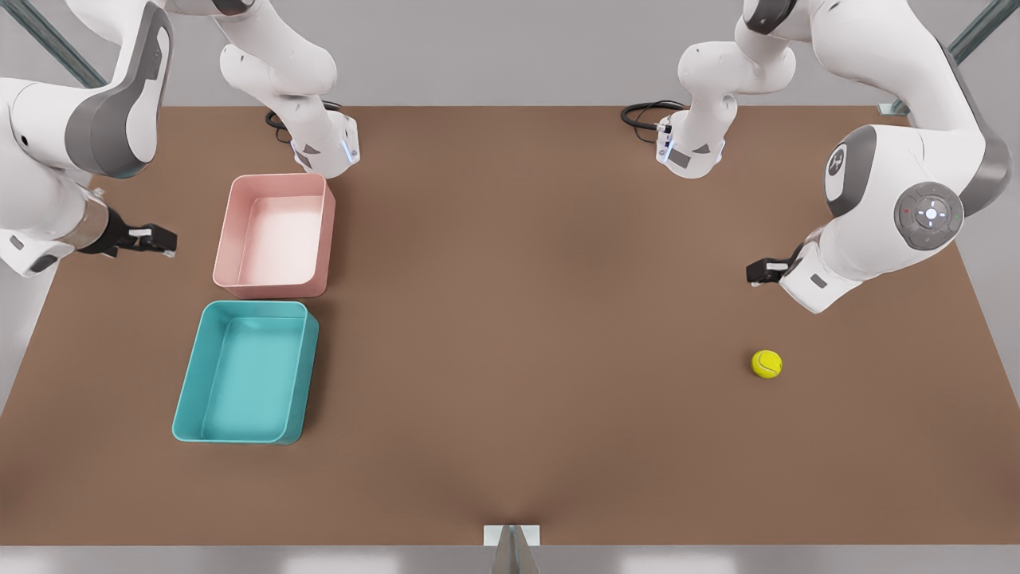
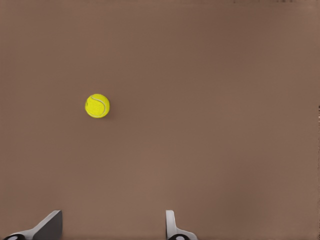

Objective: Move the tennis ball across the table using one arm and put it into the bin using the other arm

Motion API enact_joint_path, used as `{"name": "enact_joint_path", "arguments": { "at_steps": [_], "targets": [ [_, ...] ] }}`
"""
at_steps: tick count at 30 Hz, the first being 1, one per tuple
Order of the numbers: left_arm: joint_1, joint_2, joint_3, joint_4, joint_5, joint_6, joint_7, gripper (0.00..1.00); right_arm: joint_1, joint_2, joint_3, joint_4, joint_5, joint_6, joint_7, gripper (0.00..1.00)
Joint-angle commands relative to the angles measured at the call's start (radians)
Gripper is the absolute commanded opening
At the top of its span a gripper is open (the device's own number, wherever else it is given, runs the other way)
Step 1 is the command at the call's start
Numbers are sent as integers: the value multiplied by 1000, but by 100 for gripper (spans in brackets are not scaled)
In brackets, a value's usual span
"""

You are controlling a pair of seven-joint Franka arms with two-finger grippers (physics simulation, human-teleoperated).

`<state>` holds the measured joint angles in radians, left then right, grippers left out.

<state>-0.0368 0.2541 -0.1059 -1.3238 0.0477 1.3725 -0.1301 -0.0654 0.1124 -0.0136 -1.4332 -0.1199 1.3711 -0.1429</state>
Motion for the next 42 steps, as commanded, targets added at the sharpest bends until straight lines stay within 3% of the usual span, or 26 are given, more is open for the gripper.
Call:
{"name": "enact_joint_path", "arguments": {
  "at_steps": [1, 3, 4, 5, 7, 9, 14, 15, 18, 23, 25, 28, 42],
  "targets": [
    [0, -1, 0, -2, -6, 2, -56, 100, 1, -2, -3, -1, -1, 33, -15, 100],
    [0, -1, 14, -11, -5, -15, -45, 100, 3, -4, -3, -1, -6, 33, -17, 100],
    [0, 8, 14, -12, 1, 0, 0, 79, 3, -4, -5, -4, -9, 33, -27, 100],
    [2, 28, 15, -28, 26, 16, 47, 22, 3, -2, -14, -9, -15, 31, -29, 100],
    [6, 63, 70, -156, 67, 313, 375, 21, 4, 35, -16, 4, -72, 33, -26, 100],
    [26, 165, 176, -172, 27, 533, 924, 21, 10, 69, -13, 17, -86, 59, -26, 100],
    [98, 289, 209, -172, 107, 724, 2061, 21, 13, 69, -8, 7, -67, 92, -21, 100],
    [107, 310, 207, -179, 104, 724, 2135, 21, 12, 69, -9, 5, -63, 89, -21, 100],
    [110, 307, 207, -281, 107, 826, 2138, 21, 10, 70, -9, 4, -38, 85, -26, 100],
    [178, 350, 192, -328, 112, 824, 2299, 21, 12, 70, -11, 4, -38, 79, -26, 100],
    [181, 349, 190, -385, 167, 976, 2296, 21, 12, 70, -11, 4, -38, 68, -27, 100],
    [173, 349, 186, -443, 170, 971, 2201, 21, 12, 72, -11, 0, -38, 66, -27, 100],
    [172, 401, 184, -448, 170, 922, 2130, 21, 12, 85, -11, 2, -38, 66, -30, 100]
  ]
}}
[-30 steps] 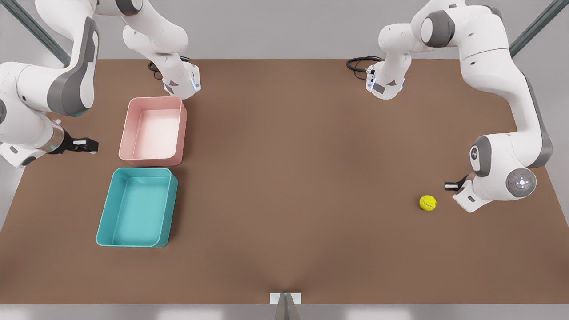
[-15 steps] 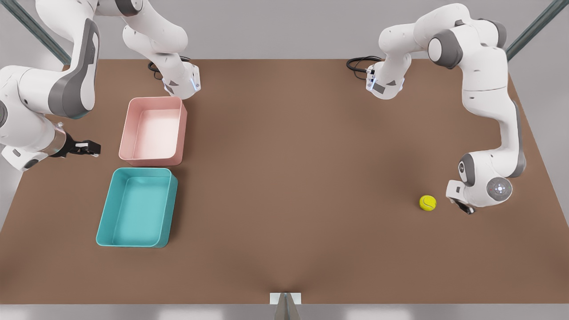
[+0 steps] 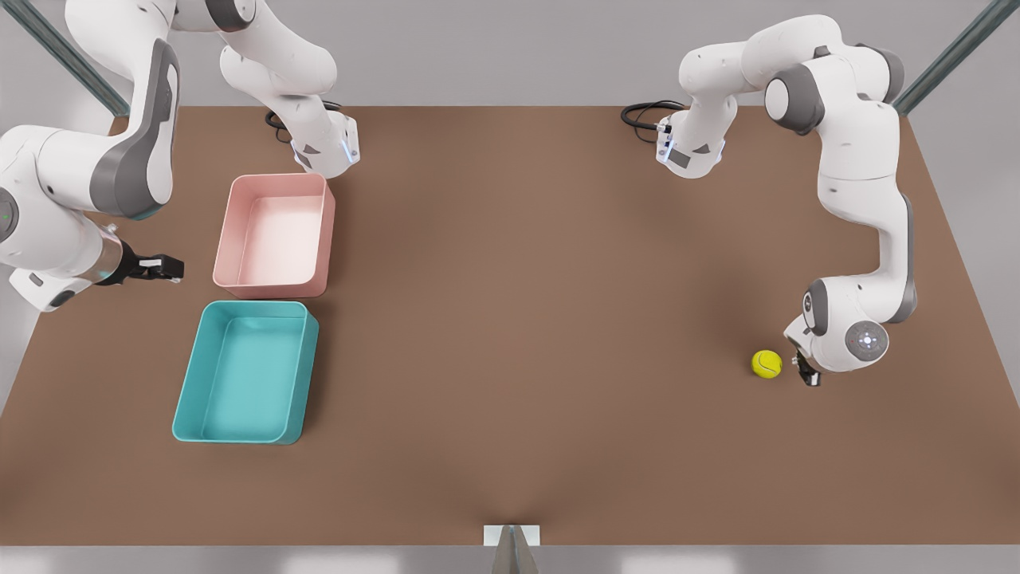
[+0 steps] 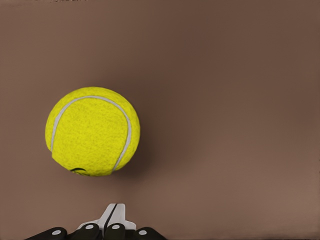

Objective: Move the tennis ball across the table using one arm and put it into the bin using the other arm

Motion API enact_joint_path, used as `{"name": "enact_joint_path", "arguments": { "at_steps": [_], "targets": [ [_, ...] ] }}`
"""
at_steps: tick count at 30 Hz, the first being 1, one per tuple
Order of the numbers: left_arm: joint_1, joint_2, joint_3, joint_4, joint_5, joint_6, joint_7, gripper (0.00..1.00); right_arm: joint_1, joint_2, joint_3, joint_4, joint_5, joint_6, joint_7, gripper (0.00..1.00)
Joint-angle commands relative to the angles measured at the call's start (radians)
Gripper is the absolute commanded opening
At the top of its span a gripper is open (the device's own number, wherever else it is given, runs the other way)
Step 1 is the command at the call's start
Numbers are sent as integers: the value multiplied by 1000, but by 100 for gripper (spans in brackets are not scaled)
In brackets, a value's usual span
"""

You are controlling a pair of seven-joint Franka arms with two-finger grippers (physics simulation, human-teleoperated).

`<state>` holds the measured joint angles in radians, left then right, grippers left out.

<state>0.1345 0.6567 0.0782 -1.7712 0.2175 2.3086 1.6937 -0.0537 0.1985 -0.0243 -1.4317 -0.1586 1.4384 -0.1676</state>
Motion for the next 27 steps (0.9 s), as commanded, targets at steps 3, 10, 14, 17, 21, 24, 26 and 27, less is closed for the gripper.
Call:
{"name": "enact_joint_path", "arguments": {
  "at_steps": [3, 10, 14, 17, 21, 24, 26, 27],
  "targets": [
    [-29, 0, 0, 1, -1, -14, 262, 21, 0, 1, 0, 0, 1, -1, -6, 100],
    [-220, -60, -84, 85, -186, -328, -636, 21, 2, 2, 0, 2, 1, 1, -6, 100],
    [-119, -43, -78, 128, -494, -403, -648, 21, 0, 1, 0, 2, 1, 1, -9, 100],
    [-187, -189, -83, 125, -29, -492, -1264, 85, 5, 4, 0, 2, 4, 4, -6, 100],
    [-269, -434, 6, 338, -221, -892, -1875, 100, 41, 173, 3, 100, 47, 39, 10, 100],
    [-279, -411, -6, 365, -230, -897, -2192, 100, 61, 219, 4, 106, 91, 134, 11, 100],
    [-273, -417, -6, 386, -242, -900, -2163, 100, 75, 253, 4, 106, 132, 178, 11, 100],
    [-273, -419, -5, 386, -250, -936, -2108, 100, 75, 268, 4, 106, 151, 204, 13, 100]
  ]
}}
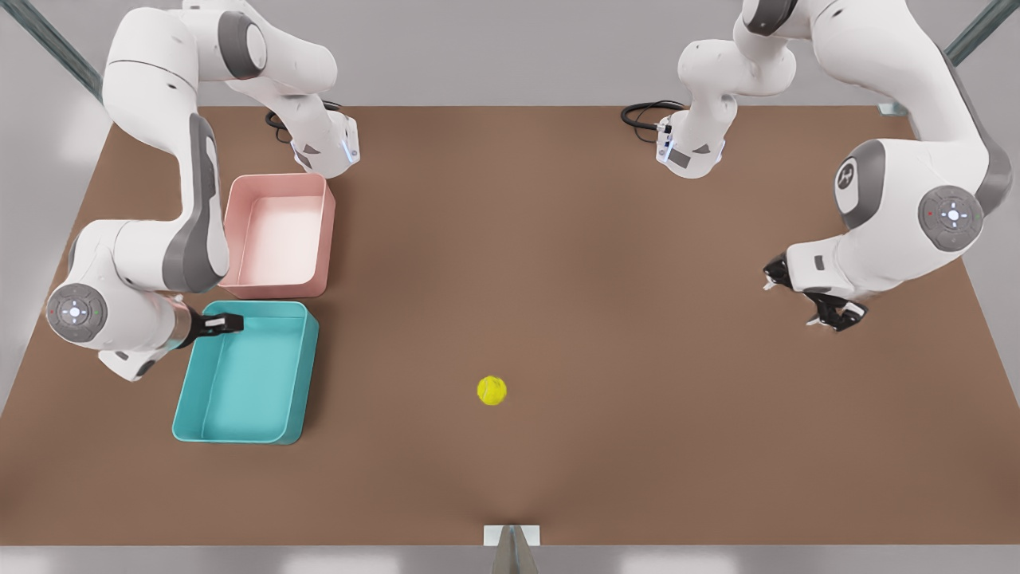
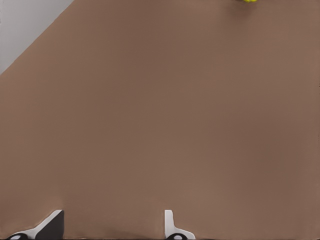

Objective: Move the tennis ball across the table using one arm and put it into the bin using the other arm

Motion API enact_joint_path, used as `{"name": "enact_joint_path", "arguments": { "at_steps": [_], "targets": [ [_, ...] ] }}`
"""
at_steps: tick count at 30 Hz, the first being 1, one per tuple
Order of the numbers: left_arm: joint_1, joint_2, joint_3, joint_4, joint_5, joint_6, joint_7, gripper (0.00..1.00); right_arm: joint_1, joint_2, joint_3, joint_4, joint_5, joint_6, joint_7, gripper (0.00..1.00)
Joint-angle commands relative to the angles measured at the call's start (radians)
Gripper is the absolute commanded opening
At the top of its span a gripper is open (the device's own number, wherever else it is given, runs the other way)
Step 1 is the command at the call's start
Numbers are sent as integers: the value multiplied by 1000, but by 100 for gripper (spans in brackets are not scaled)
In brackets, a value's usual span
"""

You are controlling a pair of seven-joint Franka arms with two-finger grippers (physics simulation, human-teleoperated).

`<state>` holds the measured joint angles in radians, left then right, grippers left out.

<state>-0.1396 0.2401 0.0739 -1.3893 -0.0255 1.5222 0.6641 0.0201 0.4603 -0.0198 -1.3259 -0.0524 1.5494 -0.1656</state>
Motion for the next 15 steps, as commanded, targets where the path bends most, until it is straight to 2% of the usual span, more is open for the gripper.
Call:
{"name": "enact_joint_path", "arguments": {
  "at_steps": [1, 4, 9, 15],
  "targets": [
    [6, -2, 1, 6, -21, -168, -1028, 100, 1, 29, 0, 2, 77, 126, 11, 100],
    [15, -2, 1, 6, -19, -172, -979, 100, 24, 87, 0, 10, 118, 224, 12, 100],
    [21, -22, -2, 1, -19, -175, -977, 100, 143, 276, 0, 128, 117, 382, 448, 100],
    [21, -22, -2, -4, -19, -180, -977, 100, 253, 518, -2, 405, 118, 397, 563, 100]
  ]
}}
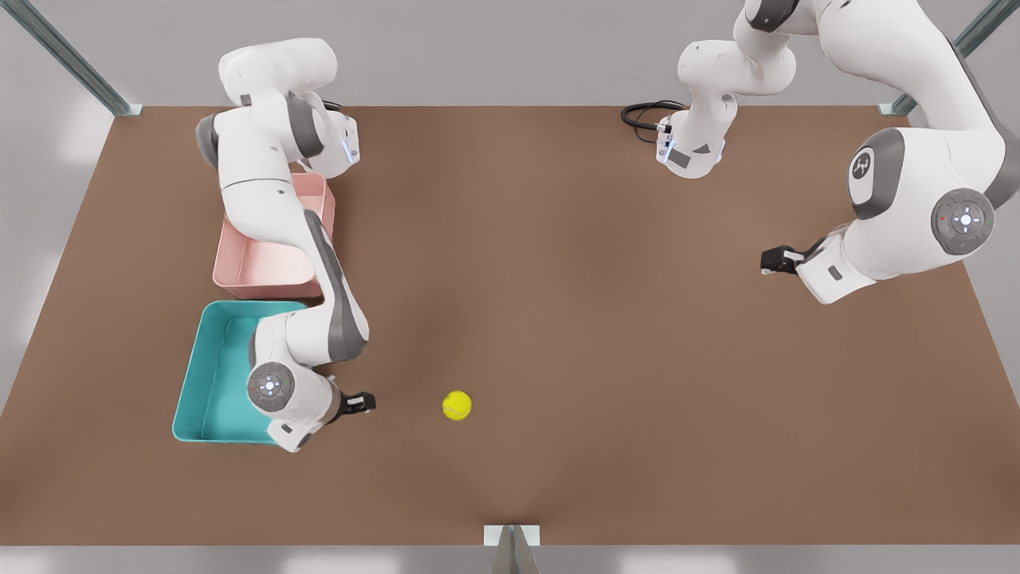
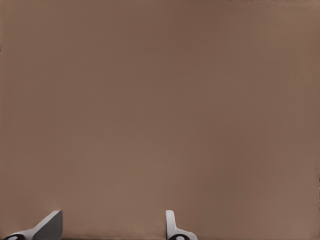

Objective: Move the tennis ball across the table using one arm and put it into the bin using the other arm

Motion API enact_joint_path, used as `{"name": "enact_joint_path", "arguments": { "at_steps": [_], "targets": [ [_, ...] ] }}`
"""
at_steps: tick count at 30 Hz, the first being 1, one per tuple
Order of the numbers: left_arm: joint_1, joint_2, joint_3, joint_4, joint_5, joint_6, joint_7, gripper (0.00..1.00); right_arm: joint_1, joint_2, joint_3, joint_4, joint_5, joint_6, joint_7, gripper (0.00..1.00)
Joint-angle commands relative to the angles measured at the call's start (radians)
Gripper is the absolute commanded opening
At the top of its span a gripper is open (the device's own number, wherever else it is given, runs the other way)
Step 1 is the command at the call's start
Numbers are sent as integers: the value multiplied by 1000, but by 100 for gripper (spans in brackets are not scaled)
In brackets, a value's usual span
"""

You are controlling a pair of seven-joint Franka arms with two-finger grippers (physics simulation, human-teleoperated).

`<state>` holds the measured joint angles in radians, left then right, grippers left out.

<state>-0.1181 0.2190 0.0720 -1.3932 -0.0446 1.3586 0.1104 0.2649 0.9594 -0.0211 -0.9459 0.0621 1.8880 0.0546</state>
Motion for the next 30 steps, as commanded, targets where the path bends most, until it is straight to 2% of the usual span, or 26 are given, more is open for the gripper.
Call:
{"name": "enact_joint_path", "arguments": {
  "at_steps": [1, 3, 7, 18, 30],
  "targets": [
    [0, -1, 0, 0, 0, -18, -425, 100, 27, 47, 1, 61, 16, 66, 343, 100],
    [0, -1, 0, 0, 0, -18, -423, 100, 40, 58, 30, 75, 24, 71, 344, 100],
    [0, -1, 0, 0, 0, -18, -423, 100, 99, 91, 36, 118, 27, 91, 343, 100],
    [0, -3, 0, 2, 0, -33, -423, 100, 158, 142, 76, 107, 31, 293, 340, 100],
    [0, -1, 0, 0, 0, -33, -423, 100, 194, 157, 69, 47, 27, 293, 326, 100]
  ]
}}
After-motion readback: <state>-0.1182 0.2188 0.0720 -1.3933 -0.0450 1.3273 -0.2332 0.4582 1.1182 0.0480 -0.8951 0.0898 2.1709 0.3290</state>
